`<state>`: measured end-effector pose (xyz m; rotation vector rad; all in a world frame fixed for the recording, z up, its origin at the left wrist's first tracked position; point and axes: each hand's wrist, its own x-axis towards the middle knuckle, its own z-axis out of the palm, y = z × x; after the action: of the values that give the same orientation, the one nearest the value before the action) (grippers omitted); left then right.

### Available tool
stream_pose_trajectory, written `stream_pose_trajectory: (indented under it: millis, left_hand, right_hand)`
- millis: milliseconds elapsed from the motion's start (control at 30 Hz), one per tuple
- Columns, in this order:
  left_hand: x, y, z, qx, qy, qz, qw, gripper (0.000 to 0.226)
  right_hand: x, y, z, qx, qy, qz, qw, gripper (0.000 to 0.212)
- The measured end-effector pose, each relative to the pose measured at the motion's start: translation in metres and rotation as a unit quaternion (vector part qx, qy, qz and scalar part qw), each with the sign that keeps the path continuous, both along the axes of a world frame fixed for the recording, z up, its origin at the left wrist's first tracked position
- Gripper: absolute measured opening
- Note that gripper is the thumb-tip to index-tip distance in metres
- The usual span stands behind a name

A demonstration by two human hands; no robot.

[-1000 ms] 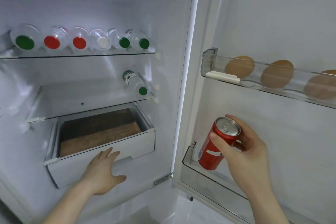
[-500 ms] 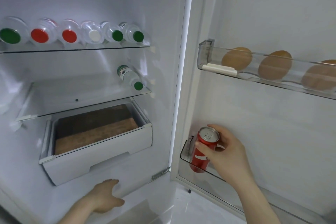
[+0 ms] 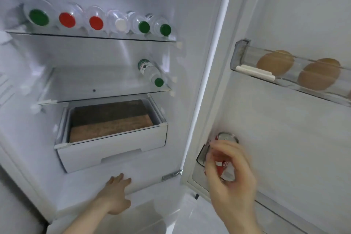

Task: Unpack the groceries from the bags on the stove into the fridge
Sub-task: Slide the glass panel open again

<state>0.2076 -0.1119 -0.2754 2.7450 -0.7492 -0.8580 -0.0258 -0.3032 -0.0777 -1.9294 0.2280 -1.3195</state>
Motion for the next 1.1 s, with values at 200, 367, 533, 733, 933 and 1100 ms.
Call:
stream_pose_trajectory:
  millis: [200, 367, 533, 733, 933, 1100]
  left_hand:
    - [-0.021, 0.01, 0.002, -0.017, -0.013, 0.016, 1.0, 0.079]
    - [-0.069, 0.031, 0.022, -0.112, -0.061, 0.07, 0.989, 0.063]
    - [-0.135, 0.067, 0.047, -0.148, -0.135, 0.172, 0.965, 0.066]
    - [-0.24, 0.113, 0.067, -0.1, -0.163, 0.257, 0.947, 0.079]
    - [-0.366, 0.13, 0.076, -0.067, -0.161, 0.38, 0.909, 0.077]
    - [-0.469, 0.148, 0.079, -0.063, -0.168, 0.483, 0.857, 0.074]
  right_hand:
    - [0.018, 0.01, -0.038, -0.071, 0.339, 0.177, 0.921, 0.034]
    - [0.021, -0.001, -0.067, -0.121, 0.519, 0.236, 0.812, 0.056]
    - [0.026, 0.004, -0.082, -0.142, 0.556, 0.302, 0.761, 0.06]
    - [0.019, 0.036, -0.099, -0.195, 0.572, 0.412, 0.682, 0.07]
    - [-0.012, 0.075, -0.109, -0.238, 0.554, 0.511, 0.613, 0.069]
    - [-0.048, 0.128, -0.109, -0.3, 0.534, 0.571, 0.546, 0.072]
